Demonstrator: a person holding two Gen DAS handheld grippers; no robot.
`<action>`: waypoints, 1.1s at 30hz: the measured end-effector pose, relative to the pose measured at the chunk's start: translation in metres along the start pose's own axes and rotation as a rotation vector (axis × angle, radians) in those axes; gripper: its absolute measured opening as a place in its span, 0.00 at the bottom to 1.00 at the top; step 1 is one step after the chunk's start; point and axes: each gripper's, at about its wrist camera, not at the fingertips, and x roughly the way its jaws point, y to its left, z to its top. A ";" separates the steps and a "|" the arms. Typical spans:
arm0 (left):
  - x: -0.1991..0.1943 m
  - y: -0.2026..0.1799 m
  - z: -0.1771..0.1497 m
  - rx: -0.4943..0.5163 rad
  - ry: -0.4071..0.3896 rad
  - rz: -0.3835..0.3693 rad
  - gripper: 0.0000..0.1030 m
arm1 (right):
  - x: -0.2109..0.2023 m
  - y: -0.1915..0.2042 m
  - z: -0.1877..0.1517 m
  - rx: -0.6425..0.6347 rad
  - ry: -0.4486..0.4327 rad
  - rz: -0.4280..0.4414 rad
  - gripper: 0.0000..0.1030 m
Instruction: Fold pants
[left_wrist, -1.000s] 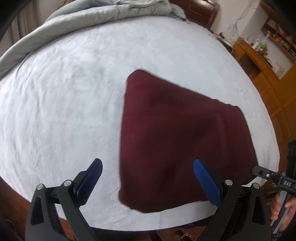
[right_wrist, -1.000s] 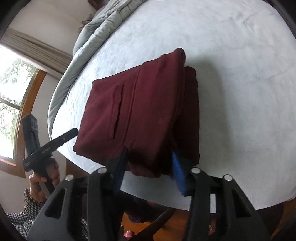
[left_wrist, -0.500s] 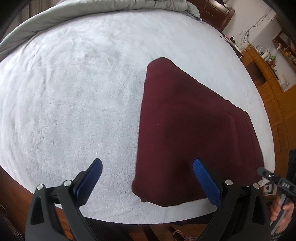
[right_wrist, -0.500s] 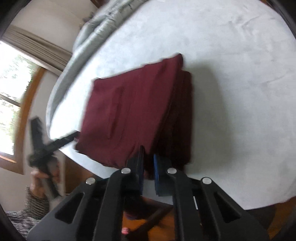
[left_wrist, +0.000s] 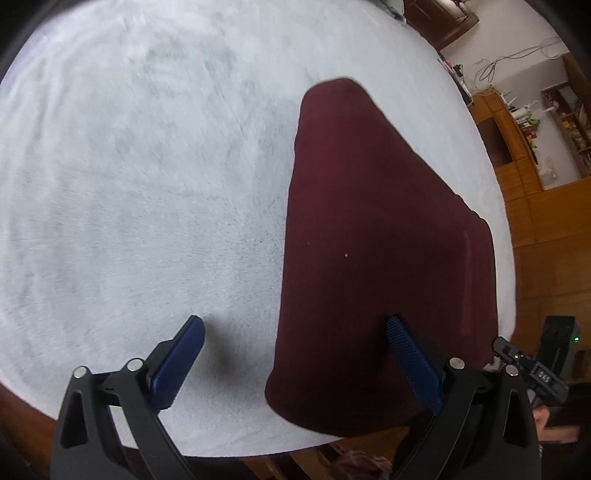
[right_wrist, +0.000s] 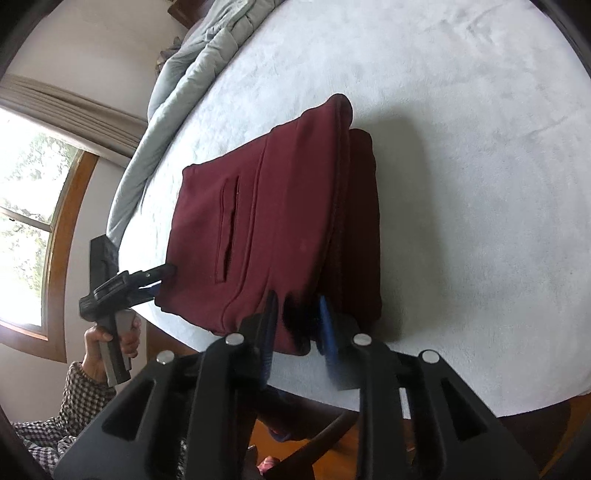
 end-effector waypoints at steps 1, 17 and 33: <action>0.003 0.002 0.003 -0.014 0.007 -0.020 0.97 | 0.001 -0.001 0.000 0.006 0.004 0.003 0.22; 0.030 -0.009 0.002 -0.061 0.153 -0.217 0.96 | 0.014 -0.016 -0.003 0.072 0.015 0.060 0.23; 0.051 -0.037 0.012 0.012 0.198 -0.179 0.93 | 0.022 0.016 -0.002 -0.116 0.044 -0.028 0.26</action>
